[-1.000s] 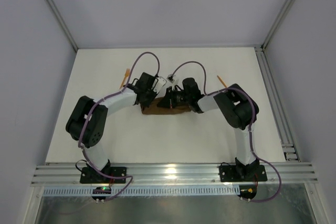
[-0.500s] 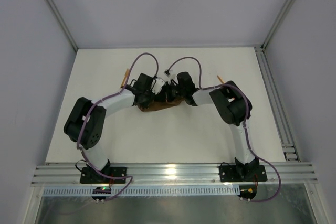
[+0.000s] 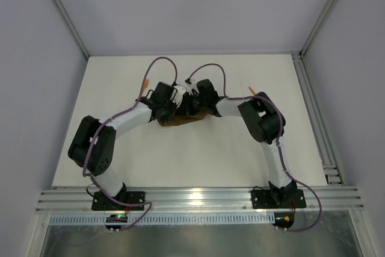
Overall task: Fold the napkin into a case and place the utensils inside
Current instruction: Grasp the top corner of the smaller rectangle folded napkin from the folded napkin.
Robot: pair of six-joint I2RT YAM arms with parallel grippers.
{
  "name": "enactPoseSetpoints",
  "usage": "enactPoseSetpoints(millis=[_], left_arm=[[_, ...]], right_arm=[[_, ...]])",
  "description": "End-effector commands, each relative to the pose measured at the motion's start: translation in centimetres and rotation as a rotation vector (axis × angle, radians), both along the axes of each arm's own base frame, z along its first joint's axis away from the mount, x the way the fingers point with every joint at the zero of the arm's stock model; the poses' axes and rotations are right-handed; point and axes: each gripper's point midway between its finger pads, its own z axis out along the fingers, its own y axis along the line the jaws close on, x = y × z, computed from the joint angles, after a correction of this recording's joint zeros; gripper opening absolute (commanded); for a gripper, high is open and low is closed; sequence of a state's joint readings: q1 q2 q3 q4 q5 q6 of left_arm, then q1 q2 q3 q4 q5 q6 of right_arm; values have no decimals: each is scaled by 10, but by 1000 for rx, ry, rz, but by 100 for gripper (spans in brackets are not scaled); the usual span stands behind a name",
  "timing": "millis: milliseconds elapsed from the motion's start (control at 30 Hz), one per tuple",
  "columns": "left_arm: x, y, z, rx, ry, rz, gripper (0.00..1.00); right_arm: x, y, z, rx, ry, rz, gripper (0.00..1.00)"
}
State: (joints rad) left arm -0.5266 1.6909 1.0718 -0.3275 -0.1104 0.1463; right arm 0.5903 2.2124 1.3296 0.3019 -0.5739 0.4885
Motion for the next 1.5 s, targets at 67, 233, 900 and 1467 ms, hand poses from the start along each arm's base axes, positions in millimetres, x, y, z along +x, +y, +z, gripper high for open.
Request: enactPoseSetpoints(millis=[67, 233, 900, 1467], left_arm=[[8, -2, 27, -92, -80, 81, 0], [6, 3, 10, -90, -14, 112, 0], [-11, -15, 53, -233, -43, -165, 62], [46, 11, 6, -16, -116, 38, 18]], right_arm=[[13, 0, 6, -93, 3, -73, 17], [18, -3, 5, -137, 41, -104, 18], [17, -5, -1, -181, 95, -111, 18], [16, -3, 1, -169, 84, -86, 19]])
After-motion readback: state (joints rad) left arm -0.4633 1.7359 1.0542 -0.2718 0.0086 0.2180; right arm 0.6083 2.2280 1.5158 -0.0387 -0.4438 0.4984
